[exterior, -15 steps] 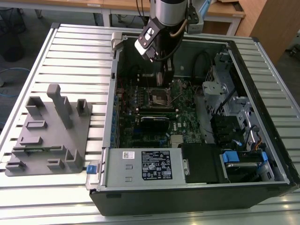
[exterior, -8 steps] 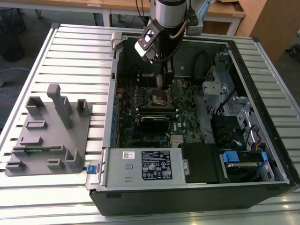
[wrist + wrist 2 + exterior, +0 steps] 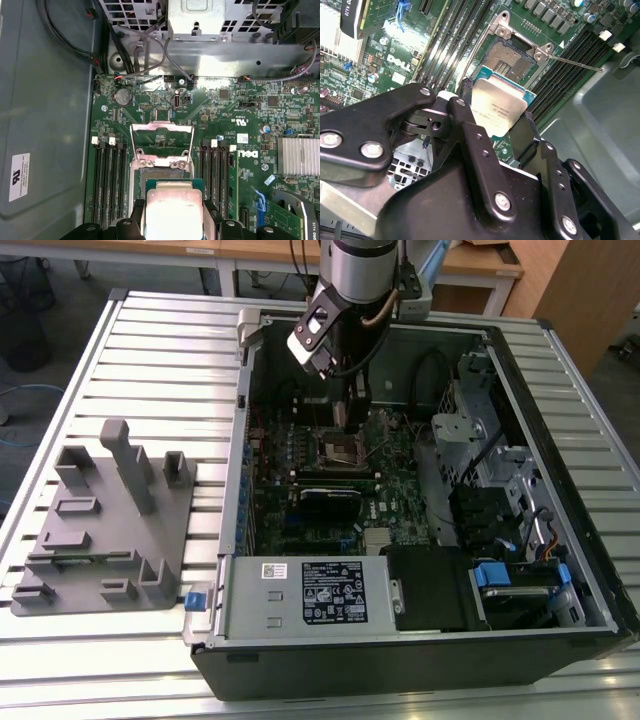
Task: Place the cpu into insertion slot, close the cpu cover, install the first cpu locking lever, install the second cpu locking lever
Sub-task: 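Place the cpu into insertion slot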
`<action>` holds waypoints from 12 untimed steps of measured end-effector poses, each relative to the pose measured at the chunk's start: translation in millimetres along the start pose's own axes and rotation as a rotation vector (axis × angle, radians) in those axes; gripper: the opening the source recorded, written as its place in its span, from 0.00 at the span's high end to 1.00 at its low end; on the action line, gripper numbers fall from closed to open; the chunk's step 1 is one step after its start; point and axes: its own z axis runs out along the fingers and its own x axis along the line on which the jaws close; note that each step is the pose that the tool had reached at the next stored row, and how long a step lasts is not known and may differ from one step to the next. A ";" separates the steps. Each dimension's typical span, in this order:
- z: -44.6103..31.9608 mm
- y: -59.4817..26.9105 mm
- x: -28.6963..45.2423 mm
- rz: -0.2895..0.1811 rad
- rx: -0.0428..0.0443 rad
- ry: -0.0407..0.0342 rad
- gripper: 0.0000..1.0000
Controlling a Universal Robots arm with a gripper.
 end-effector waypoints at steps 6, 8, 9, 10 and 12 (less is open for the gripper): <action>2.9 -0.2 -0.1 0.000 -0.0001 0.0001 0.46; 4.5 -0.4 -0.1 0.000 0.0000 0.0000 0.46; 5.0 -0.4 -0.1 0.000 0.0000 0.0001 0.46; 5.0 -0.4 -0.2 0.000 0.0001 -0.0001 0.46; 5.0 -0.4 -0.2 0.000 0.0001 -0.0002 0.46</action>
